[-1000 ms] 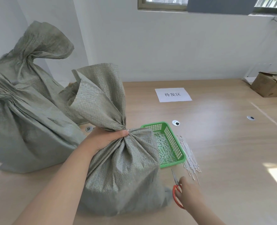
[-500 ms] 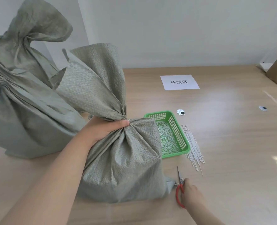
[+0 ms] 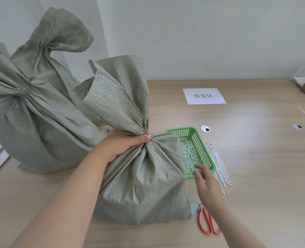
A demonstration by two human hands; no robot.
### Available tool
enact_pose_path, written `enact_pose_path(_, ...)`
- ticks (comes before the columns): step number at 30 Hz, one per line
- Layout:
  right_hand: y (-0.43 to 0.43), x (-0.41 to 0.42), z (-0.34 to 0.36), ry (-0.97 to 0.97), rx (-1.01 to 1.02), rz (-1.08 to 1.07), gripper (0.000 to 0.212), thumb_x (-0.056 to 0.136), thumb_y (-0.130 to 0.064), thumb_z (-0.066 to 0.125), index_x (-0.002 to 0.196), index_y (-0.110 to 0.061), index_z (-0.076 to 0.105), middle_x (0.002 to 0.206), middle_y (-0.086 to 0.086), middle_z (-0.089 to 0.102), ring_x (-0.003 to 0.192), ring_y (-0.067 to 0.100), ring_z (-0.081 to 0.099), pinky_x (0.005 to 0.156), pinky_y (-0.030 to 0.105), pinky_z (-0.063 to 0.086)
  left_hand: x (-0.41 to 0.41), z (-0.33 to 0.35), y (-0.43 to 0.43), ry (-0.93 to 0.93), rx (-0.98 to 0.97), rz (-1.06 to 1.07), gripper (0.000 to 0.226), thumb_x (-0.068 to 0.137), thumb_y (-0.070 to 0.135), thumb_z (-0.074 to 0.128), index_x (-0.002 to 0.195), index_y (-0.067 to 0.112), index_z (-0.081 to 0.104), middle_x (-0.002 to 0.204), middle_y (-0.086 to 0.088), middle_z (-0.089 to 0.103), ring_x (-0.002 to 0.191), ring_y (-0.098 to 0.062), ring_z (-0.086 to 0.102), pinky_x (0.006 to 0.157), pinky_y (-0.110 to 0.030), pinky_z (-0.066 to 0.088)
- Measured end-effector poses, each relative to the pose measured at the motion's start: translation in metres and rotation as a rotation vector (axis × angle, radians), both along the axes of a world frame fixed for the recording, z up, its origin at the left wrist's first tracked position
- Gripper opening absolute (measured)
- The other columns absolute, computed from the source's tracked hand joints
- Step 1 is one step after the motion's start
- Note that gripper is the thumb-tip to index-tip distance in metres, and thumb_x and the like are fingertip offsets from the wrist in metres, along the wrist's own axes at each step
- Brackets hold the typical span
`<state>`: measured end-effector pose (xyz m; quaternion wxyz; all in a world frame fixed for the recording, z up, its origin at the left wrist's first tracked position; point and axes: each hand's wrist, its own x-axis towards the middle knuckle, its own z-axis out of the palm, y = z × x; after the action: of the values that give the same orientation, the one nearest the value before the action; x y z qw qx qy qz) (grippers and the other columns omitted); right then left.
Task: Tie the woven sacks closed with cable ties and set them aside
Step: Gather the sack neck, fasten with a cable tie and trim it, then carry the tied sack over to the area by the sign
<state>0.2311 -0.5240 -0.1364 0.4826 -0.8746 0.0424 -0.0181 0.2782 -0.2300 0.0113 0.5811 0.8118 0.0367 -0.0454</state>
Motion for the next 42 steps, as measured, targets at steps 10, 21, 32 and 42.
enact_pose_path(10,0.046,-0.015,0.09,-0.124,0.239,0.381,0.093,0.073,-0.042,0.076,0.151,-0.04,0.026,0.148,-0.043,0.03,0.14,-0.017,0.025,0.101,-0.003,0.023,-0.002,0.0,0.028,-0.086,0.048,0.002,0.041,0.071,0.029,0.089,0.106,0.031,0.068,0.106,0.013,0.075,0.104,-0.001,0.067,0.103,-0.032,0.05)
enact_pose_path(21,0.06,-0.022,0.09,0.008,0.328,0.263,0.081,0.073,-0.04,0.079,0.128,-0.057,0.022,0.13,-0.05,0.026,0.109,-0.047,0.017,0.09,-0.011,0.018,-0.133,-0.086,0.08,-0.071,0.01,-0.021,0.116,0.046,0.069,0.088,0.146,0.035,0.039,0.146,0.014,0.051,0.136,-0.01,0.049,0.109,-0.039,0.041)
enact_pose_path(32,0.077,-0.03,0.093,0.092,0.454,0.167,0.094,0.056,-0.05,0.087,0.136,-0.055,0.038,0.144,-0.023,0.051,0.133,-0.009,0.044,0.114,0.032,0.035,-0.13,-0.1,0.056,-0.191,-0.078,0.047,0.1,0.047,0.031,0.095,0.131,0.049,0.044,0.129,0.011,0.06,0.12,-0.009,0.059,0.095,-0.014,0.045)
enact_pose_path(42,0.124,-0.026,0.15,-0.038,0.495,0.131,0.07,0.067,-0.023,0.082,0.131,-0.036,0.056,0.118,-0.007,0.072,0.11,0.014,0.07,0.086,0.036,0.06,-0.102,-0.022,0.103,-0.257,-0.113,-0.024,0.083,0.051,0.037,0.086,0.123,0.053,0.048,0.12,0.015,0.065,0.111,-0.002,0.062,0.084,-0.011,0.047)
